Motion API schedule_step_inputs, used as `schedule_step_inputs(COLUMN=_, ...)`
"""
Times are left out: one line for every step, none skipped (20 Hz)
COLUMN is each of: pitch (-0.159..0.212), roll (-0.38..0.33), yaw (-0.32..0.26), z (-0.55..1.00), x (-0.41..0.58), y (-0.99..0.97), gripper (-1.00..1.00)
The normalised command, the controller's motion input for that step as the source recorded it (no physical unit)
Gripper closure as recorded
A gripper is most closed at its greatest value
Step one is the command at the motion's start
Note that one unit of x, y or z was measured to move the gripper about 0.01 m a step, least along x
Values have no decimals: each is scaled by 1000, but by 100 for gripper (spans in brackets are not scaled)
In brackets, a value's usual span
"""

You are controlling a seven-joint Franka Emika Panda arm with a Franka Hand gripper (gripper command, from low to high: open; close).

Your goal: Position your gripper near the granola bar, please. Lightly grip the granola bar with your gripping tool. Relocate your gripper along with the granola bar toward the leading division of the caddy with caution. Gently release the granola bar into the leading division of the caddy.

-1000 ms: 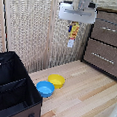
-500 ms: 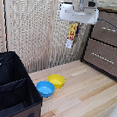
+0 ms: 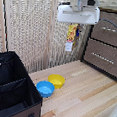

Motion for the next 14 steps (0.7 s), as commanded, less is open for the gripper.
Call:
schedule_step_inputs(pitch=38, roll=-29, yaw=-15, z=-31, x=-106, y=969, gripper=100)
schedule_step_inputs(pitch=34, roll=-25, yaw=-34, z=-46, x=-6, y=957, gripper=100)
schedule_step_inputs(pitch=29, roll=-15, yaw=-61, z=-34, x=0, y=934, gripper=100)
schedule_step_inputs(pitch=36, roll=-10, yaw=-80, z=-34, x=31, y=914, gripper=100)
schedule_step_inputs(pitch=11, roll=0, yaw=-101, z=0, x=74, y=894, gripper=100)
schedule_step_inputs(pitch=0, roll=-4, yaw=-110, z=0, x=80, y=889, gripper=100)
schedule_step_inputs(pitch=0, roll=-8, yaw=-116, z=0, x=71, y=880, gripper=100)
schedule_step_inputs(pitch=6, roll=-14, yaw=-108, z=-29, x=43, y=889, gripper=100)
schedule_step_inputs(pitch=14, roll=-15, yaw=-105, z=-40, x=40, y=889, gripper=100)
schedule_step_inputs(pitch=15, roll=-15, yaw=-104, z=-40, x=29, y=891, gripper=100)
schedule_step_inputs(pitch=17, roll=-14, yaw=-104, z=-43, x=29, y=889, gripper=100)
schedule_step_inputs(pitch=10, roll=-13, yaw=-96, z=-23, x=0, y=889, gripper=100)
schedule_step_inputs(pitch=14, roll=-13, yaw=-81, z=-17, x=0, y=894, gripper=100)
schedule_step_inputs(pitch=13, roll=-9, yaw=-77, z=0, x=-17, y=886, gripper=100)
